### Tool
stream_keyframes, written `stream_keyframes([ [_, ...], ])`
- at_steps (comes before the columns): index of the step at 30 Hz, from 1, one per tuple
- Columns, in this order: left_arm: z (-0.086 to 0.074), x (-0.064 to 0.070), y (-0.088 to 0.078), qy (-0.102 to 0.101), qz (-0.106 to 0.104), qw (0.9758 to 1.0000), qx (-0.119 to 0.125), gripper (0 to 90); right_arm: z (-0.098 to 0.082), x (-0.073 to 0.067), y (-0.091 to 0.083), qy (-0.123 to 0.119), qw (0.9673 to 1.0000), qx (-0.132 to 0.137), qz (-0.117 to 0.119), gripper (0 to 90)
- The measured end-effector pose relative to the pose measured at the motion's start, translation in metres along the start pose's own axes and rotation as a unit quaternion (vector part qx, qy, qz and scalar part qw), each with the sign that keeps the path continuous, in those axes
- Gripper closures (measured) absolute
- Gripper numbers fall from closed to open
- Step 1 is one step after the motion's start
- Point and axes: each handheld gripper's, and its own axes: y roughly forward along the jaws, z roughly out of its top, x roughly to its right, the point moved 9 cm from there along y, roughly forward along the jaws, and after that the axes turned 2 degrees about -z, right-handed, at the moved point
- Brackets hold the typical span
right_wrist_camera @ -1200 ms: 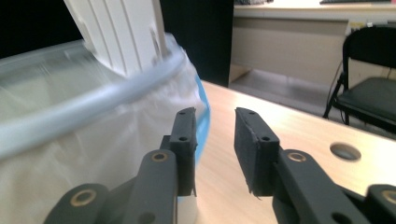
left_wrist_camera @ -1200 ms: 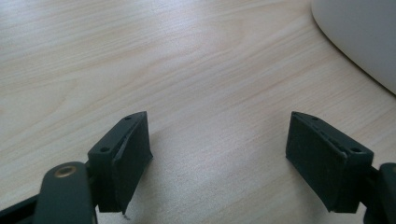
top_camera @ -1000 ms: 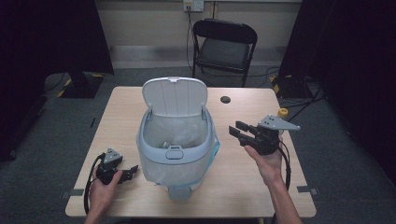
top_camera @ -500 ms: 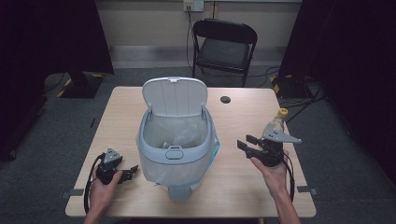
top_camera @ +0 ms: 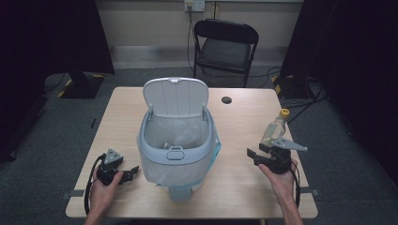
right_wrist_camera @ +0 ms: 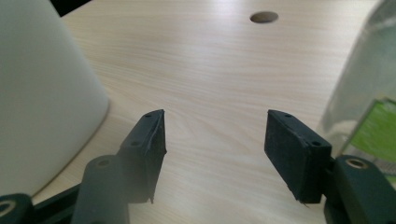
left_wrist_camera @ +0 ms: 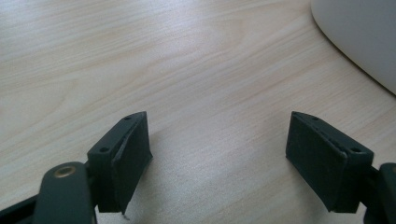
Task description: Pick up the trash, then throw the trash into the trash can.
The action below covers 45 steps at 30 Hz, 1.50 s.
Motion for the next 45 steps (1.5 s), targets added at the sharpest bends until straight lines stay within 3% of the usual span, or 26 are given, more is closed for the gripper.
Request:
stream_keyframes([
  [5, 0.000, 0.000, 0.000, -0.001, 0.000, 1.0000, 0.001, 21.3, -0.020, 0.021, 0.004, 0.005, 0.9990, -0.036, -0.025, 35.4],
  [9, 0.000, 0.000, 0.000, -0.001, 0.000, 1.0000, 0.001, 21.2, -0.030, 0.034, 0.004, 0.014, 0.9979, -0.049, -0.040, 34.3],
  [17, 0.000, 0.000, 0.000, -0.001, 0.000, 1.0000, 0.001, 21.3, -0.038, 0.056, 0.007, 0.025, 0.9946, -0.067, -0.075, 30.6],
  [19, 0.000, 0.000, 0.000, -0.001, 0.000, 1.0000, 0.001, 21.3, -0.041, 0.066, 0.008, 0.022, 0.9923, -0.074, -0.097, 27.1],
  [22, 0.000, 0.000, 0.000, -0.001, 0.000, 1.0000, 0.001, 21.2, -0.042, 0.075, 0.012, 0.030, 0.9901, -0.082, -0.110, 20.8],
  [27, 0.000, 0.000, 0.000, -0.001, -0.001, 1.0000, 0.001, 21.2, -0.035, 0.084, 0.018, 0.048, 0.9904, -0.067, -0.111, 15.0],
  [34, 0.000, 0.000, 0.000, 0.000, -0.002, 1.0000, 0.001, 20.5, -0.022, 0.093, 0.030, 0.037, 0.9900, -0.059, -0.123, 15.0],
  [45, 0.000, 0.000, 0.000, -0.001, 0.001, 1.0000, 0.000, 20.4, -0.020, 0.099, 0.047, 0.012, 0.9900, -0.052, -0.131, 20.8],
])
